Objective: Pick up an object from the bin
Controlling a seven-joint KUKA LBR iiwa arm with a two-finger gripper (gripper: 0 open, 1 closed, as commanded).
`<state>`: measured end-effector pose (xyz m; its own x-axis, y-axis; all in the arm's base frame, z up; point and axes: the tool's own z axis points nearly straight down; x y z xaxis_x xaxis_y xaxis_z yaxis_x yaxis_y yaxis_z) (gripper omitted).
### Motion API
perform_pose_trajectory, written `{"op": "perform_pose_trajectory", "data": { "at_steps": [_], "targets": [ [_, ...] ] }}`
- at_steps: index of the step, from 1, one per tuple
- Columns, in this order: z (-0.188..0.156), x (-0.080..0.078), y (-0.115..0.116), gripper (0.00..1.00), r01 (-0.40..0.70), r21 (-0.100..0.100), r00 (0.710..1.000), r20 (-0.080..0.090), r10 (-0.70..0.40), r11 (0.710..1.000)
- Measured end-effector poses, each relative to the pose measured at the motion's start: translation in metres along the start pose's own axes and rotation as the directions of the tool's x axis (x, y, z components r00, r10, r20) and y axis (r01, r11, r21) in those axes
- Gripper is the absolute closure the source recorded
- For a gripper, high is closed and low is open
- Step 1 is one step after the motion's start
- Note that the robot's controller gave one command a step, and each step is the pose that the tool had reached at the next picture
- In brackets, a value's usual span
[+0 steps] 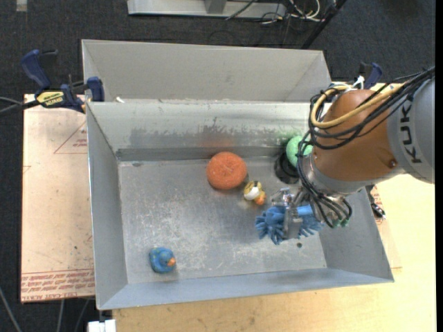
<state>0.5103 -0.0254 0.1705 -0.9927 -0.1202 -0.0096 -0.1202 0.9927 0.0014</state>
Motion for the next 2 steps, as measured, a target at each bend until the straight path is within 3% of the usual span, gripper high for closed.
{"op": "perform_pose_trajectory", "data": {
  "at_steps": [1,2],
  "targets": [
    [0.000,0.000,0.000,1.00,0.000,0.000,1.000,0.000,0.000,1.000],
    [-0.164,-0.011,0.003,1.00,-0.006,0.001,1.000,0.009,0.006,1.000]
  ]
}}
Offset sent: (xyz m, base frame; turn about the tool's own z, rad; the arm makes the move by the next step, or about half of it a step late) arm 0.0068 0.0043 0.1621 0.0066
